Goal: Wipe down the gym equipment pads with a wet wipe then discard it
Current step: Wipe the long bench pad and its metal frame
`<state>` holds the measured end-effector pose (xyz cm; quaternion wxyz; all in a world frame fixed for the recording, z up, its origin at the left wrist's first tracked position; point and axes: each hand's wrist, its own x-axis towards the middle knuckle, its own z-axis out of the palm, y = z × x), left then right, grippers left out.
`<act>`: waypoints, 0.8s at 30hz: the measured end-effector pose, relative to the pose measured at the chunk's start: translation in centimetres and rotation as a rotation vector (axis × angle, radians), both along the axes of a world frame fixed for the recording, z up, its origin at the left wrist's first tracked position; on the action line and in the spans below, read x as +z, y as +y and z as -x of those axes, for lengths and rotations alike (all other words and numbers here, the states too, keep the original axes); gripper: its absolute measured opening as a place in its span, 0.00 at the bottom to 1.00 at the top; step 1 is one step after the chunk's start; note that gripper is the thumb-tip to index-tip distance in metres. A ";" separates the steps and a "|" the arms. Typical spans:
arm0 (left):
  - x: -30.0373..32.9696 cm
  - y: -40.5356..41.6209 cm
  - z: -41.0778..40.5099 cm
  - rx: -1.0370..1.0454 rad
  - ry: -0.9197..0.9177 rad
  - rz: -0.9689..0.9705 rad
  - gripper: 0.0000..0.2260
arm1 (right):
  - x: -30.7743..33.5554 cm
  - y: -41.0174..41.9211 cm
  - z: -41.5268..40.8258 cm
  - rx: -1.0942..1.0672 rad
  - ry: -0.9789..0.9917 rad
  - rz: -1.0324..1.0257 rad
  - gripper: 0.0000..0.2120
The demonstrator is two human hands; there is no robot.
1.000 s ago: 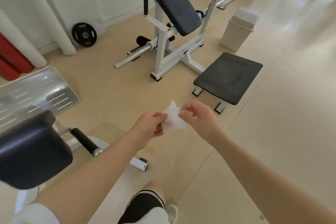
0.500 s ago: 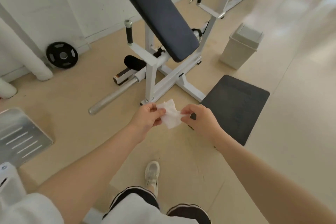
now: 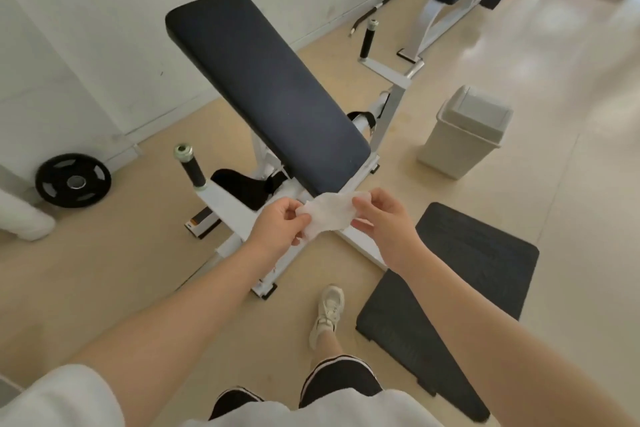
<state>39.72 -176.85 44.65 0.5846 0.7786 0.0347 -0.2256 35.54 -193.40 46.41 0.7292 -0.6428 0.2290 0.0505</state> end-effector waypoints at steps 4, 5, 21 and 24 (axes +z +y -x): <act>-0.5 -3.8 -8.8 0.054 0.020 -0.029 0.06 | -0.1 -3.2 -10.3 0.110 -0.144 0.143 0.07; -0.4 -4.7 -10.8 0.089 0.042 -0.012 0.05 | -0.1 -3.8 -12.6 0.163 -0.176 0.265 0.06; -3.1 -10.7 -34.5 0.261 0.299 0.174 0.10 | -2.5 -9.9 -36.4 0.570 -0.194 0.769 0.14; -3.3 -10.6 -37.6 0.225 0.321 0.190 0.07 | -2.2 -9.8 -41.5 0.548 0.109 0.494 0.22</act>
